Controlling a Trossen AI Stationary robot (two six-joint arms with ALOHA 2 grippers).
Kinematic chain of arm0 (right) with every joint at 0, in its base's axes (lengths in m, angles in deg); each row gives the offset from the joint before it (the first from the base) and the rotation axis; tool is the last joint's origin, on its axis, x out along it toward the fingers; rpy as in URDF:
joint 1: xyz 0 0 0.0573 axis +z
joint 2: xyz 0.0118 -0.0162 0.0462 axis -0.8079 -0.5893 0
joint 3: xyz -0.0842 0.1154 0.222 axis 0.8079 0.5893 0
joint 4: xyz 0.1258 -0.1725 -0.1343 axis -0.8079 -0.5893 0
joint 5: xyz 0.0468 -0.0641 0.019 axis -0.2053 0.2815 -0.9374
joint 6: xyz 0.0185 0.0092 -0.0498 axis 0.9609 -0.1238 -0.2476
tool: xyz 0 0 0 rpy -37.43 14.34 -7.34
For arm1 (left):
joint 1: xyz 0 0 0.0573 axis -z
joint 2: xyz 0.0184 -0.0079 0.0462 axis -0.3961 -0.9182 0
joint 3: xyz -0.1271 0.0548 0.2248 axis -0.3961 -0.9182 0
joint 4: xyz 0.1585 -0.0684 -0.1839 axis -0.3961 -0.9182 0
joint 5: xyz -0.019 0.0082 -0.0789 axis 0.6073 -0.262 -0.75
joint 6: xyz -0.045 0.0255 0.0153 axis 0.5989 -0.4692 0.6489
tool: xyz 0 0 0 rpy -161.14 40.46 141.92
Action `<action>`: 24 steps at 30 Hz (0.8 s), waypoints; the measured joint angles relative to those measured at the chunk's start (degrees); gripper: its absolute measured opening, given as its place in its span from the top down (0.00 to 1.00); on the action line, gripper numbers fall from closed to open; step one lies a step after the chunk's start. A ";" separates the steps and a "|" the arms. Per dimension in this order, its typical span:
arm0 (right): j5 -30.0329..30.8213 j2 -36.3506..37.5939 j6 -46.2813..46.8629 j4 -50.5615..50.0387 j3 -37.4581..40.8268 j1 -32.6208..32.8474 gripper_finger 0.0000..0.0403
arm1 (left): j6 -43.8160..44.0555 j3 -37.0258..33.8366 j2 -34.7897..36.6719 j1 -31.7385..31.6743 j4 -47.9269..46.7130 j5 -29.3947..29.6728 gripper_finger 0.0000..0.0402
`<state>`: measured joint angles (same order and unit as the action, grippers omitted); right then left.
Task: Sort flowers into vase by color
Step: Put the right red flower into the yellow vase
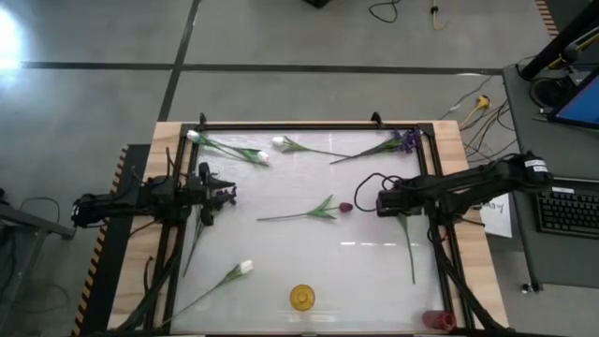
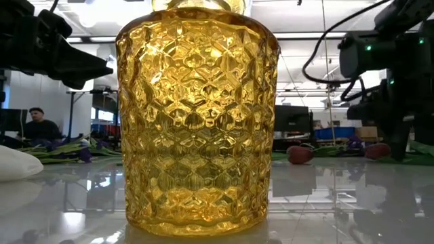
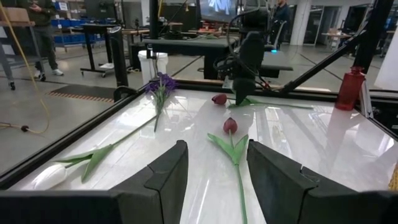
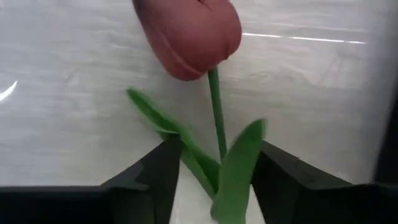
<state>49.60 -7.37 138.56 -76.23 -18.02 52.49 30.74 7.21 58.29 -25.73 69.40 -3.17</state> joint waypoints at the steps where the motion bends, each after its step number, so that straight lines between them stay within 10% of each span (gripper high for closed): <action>1: -0.30 -0.42 -0.51 1.00 0.41 -0.54 0.62 | 0.00 0.00 0.00 0.00 0.00 0.00 0.62; 13: 4.50 -1.15 -7.72 1.69 -2.92 -1.41 0.96 | 0.00 0.00 0.00 -0.02 0.00 0.00 0.62; 24: 20.50 -1.12 -26.55 20.80 -18.56 3.21 0.97 | 0.00 0.00 0.00 0.00 0.00 0.00 0.62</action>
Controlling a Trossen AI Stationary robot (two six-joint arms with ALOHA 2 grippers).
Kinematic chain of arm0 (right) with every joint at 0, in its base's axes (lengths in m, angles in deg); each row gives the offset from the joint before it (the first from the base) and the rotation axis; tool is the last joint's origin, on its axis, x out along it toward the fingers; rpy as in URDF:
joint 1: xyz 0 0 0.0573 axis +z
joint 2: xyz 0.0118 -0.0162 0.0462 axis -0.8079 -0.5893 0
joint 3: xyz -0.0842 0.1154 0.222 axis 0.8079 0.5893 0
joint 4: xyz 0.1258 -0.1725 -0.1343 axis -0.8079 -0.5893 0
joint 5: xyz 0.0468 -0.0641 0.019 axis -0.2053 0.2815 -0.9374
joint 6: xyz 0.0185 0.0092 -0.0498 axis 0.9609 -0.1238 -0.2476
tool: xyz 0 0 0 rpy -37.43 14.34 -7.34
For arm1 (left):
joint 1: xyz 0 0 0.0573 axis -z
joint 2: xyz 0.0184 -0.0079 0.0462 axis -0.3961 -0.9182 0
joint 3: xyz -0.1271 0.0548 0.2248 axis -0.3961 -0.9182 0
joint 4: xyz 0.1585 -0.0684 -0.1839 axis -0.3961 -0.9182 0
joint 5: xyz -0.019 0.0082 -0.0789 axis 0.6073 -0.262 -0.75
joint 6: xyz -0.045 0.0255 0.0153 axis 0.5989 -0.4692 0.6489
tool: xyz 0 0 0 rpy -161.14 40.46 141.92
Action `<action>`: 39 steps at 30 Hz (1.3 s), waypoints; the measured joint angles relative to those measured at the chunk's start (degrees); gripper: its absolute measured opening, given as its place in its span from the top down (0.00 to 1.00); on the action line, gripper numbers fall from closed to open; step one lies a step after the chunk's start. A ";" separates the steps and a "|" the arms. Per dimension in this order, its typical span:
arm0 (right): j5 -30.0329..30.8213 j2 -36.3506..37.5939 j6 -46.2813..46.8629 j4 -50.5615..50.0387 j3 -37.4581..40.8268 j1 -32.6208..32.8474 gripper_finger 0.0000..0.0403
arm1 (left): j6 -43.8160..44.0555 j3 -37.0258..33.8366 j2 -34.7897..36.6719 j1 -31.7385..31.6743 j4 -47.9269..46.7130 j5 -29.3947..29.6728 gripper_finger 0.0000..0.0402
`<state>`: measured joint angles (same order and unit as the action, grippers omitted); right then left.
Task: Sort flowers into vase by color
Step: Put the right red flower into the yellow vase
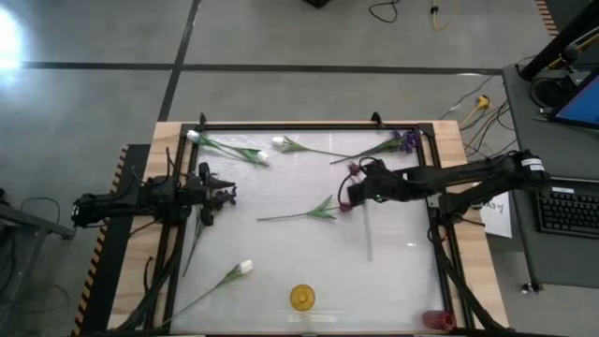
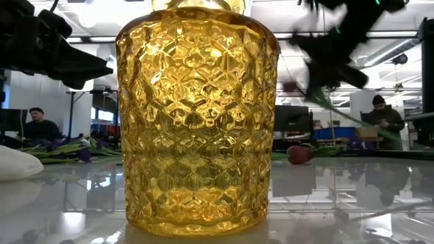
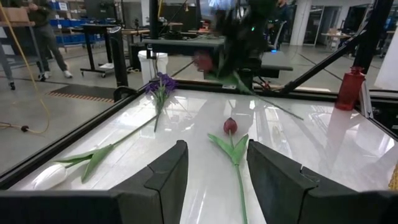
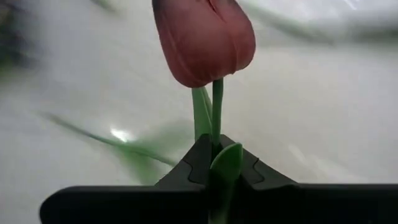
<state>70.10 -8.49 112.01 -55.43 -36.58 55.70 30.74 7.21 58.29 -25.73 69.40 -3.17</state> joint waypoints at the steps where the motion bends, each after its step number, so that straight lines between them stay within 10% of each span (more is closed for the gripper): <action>1: 2.15 -0.10 -2.87 4.51 -1.18 1.30 0.97 | 0.00 0.00 0.00 0.00 0.00 0.00 0.62; 8: 13.32 -5.49 -23.63 26.36 -11.72 11.64 0.97 | 0.00 0.00 0.00 -0.02 0.00 0.00 0.62; 18: 14.04 -22.70 -41.99 28.08 -34.21 20.51 0.97 | 0.00 0.00 0.00 -0.01 0.02 -0.01 0.62; 39: -3.17 -29.71 -67.30 47.28 -39.34 27.99 0.97 | 0.00 0.01 0.00 0.00 0.01 -0.01 0.62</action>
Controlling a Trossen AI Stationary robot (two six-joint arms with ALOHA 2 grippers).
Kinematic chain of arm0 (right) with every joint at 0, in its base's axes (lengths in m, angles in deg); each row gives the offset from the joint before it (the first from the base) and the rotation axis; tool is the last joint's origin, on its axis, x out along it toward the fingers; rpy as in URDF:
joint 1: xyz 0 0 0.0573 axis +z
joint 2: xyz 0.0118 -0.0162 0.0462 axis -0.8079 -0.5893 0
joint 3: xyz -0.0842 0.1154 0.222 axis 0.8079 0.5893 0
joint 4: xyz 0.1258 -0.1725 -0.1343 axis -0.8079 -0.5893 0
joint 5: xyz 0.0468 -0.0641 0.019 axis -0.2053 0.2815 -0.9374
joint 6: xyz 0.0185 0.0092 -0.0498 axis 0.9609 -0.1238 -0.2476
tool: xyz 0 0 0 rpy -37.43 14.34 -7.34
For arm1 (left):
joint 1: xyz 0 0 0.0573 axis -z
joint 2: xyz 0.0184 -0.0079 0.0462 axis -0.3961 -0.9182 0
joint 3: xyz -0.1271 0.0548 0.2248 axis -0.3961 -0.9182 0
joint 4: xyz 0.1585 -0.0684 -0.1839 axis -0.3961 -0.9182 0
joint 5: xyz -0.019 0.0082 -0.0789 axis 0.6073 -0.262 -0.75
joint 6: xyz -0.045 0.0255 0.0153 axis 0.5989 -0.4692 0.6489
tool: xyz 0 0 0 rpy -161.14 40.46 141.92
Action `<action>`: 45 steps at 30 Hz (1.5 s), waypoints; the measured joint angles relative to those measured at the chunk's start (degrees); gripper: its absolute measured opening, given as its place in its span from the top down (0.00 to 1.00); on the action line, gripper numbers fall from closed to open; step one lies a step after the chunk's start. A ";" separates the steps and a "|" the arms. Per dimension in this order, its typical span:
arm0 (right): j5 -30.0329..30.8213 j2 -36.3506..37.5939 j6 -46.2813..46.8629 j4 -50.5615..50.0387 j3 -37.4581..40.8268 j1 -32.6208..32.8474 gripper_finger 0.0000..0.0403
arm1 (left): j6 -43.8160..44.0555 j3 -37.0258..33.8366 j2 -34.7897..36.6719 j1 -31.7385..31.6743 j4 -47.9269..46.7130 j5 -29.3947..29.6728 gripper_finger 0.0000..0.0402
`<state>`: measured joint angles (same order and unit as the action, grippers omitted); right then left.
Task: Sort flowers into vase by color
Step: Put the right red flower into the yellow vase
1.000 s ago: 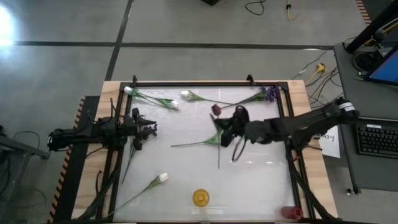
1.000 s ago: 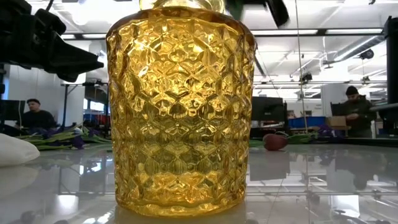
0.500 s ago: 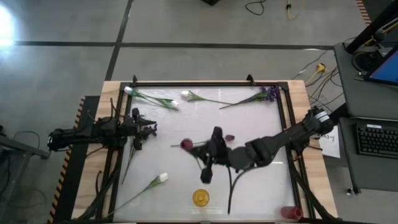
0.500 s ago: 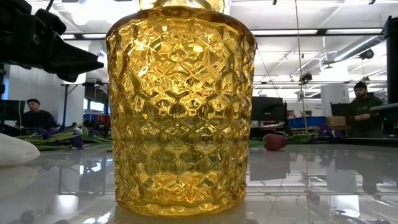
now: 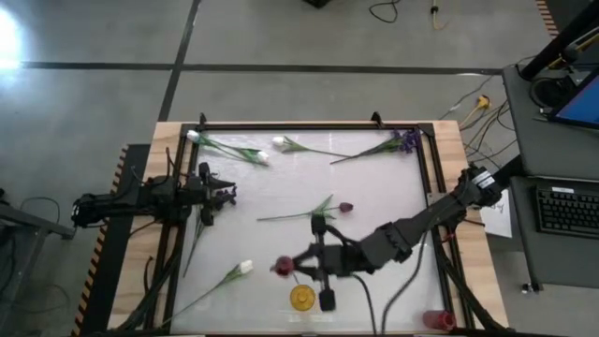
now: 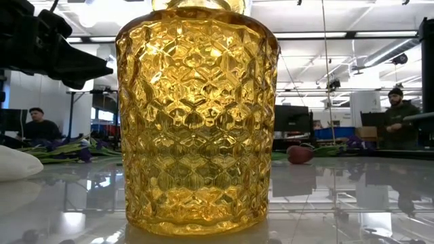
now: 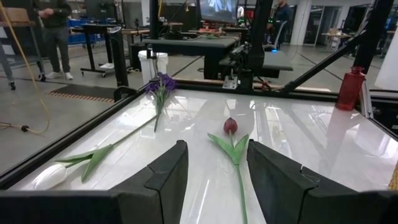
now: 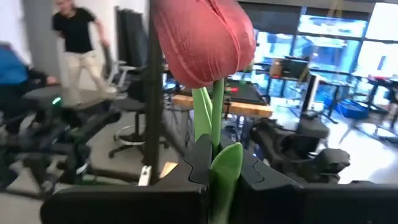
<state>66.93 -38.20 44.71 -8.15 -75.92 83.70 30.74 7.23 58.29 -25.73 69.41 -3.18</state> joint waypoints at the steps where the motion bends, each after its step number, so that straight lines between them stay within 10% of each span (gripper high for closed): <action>1: -0.13 -0.31 -0.74 0.01 0.21 0.49 0.97 | 0.00 -0.01 0.00 -0.02 -0.01 0.01 0.62; 33: 4.80 -1.19 1.85 12.56 13.50 5.68 0.96 | 0.00 -0.01 0.00 0.00 0.01 0.00 0.62; 45: 3.36 -1.14 19.25 -3.49 9.97 5.68 0.63 | 0.00 -0.01 0.00 -0.01 0.01 0.01 0.62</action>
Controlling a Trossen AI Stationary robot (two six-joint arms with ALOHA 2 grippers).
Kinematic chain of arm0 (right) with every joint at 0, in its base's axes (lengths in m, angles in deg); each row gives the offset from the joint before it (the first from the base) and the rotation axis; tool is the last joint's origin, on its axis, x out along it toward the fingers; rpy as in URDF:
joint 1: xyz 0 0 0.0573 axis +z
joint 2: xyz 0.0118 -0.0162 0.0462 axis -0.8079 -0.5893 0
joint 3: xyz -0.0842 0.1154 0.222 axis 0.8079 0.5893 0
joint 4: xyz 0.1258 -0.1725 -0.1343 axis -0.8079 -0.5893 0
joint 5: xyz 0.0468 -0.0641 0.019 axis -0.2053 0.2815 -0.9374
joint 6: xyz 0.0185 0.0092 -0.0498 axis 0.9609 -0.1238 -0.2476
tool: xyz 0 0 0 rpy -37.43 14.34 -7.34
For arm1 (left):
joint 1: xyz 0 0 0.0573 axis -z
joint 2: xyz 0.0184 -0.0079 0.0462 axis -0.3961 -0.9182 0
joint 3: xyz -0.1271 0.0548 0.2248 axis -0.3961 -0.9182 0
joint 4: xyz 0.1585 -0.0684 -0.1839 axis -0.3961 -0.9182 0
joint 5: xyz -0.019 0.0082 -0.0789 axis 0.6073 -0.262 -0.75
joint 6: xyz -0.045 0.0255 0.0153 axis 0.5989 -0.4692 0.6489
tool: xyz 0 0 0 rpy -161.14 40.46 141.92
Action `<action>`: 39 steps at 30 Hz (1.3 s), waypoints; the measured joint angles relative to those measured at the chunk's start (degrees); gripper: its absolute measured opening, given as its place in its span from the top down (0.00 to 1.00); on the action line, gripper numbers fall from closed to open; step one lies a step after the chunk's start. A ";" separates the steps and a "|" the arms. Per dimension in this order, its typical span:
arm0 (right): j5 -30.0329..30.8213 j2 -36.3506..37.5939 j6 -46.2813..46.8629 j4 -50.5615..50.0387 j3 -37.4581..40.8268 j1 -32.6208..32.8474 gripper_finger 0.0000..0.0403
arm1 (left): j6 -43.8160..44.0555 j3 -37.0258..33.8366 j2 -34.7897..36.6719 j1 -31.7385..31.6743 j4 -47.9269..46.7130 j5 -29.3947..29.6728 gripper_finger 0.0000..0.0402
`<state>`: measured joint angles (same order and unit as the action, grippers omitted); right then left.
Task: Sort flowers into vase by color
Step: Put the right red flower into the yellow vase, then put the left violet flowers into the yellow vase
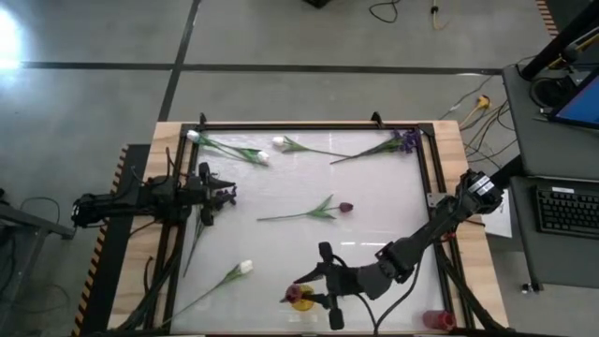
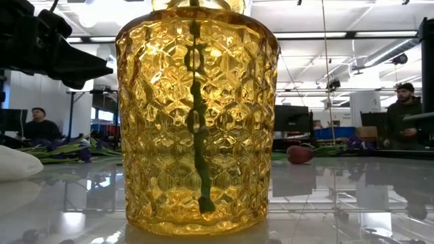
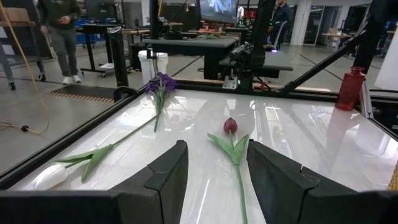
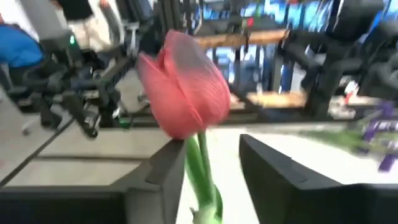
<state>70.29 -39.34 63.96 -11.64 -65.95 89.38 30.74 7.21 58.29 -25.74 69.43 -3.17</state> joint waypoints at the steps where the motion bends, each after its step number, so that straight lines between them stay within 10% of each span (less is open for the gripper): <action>1: -0.71 0.06 1.24 -2.89 -1.10 0.00 0.60 | 0.00 0.00 0.00 -0.01 -0.01 0.00 0.62; 16: -3.18 0.38 11.46 -27.60 -8.77 -0.25 0.37 | 0.00 0.00 0.00 -0.01 0.00 0.00 0.62; 30: 2.07 0.87 16.77 -43.15 -22.69 -0.94 0.38 | 0.02 0.00 0.01 0.00 -0.01 0.00 0.62; 39: 16.84 0.92 16.52 -55.82 -32.39 -1.01 0.39 | 45.29 0.00 -0.54 -0.03 0.66 10.76 0.62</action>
<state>87.13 -38.42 80.48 -67.46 -98.34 88.37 76.03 7.21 57.76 -25.77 70.08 7.59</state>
